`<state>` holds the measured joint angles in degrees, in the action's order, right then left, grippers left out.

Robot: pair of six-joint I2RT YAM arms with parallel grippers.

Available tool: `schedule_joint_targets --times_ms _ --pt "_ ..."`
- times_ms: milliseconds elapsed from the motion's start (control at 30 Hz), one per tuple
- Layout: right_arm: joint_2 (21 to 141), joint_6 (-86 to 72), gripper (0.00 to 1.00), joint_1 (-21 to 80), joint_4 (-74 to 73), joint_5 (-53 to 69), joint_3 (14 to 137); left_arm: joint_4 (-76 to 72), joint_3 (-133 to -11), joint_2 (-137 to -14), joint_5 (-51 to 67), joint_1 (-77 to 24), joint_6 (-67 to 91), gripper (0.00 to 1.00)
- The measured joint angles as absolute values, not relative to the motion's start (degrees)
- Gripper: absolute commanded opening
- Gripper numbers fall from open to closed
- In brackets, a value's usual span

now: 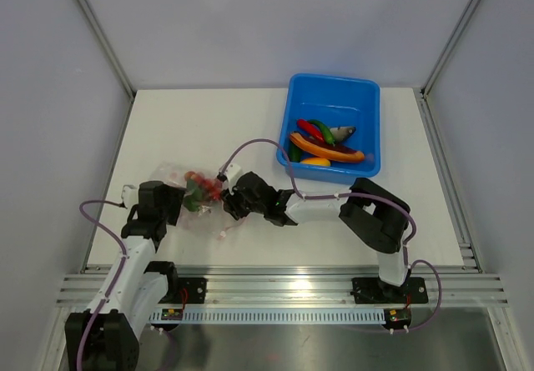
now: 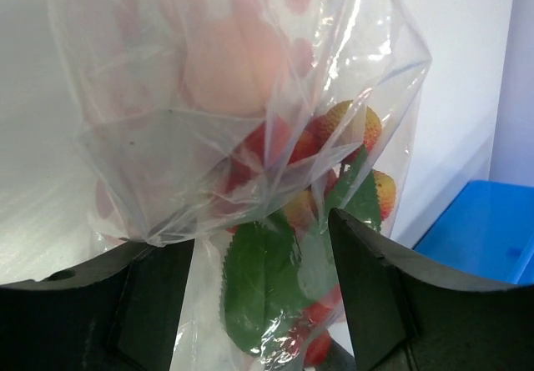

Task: Open the zip-top bag and remove the fake food
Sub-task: Pick up the fake fruit from the center of the board.

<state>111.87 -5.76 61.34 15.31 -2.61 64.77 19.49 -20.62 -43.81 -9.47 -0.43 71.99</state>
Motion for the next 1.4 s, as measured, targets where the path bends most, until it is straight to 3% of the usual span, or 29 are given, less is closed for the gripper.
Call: schedule_joint_targets --times_ms 600,1400 --pt "103.0 -5.3 0.29 61.3 10.6 -3.0 62.7 19.5 -17.7 -43.0 -15.2 2.0 78.7 0.63" --pt "92.7 -5.3 0.27 61.2 7.4 -8.1 58.5 16.7 -18.0 -52.7 -20.5 2.5 80.0 0.61"
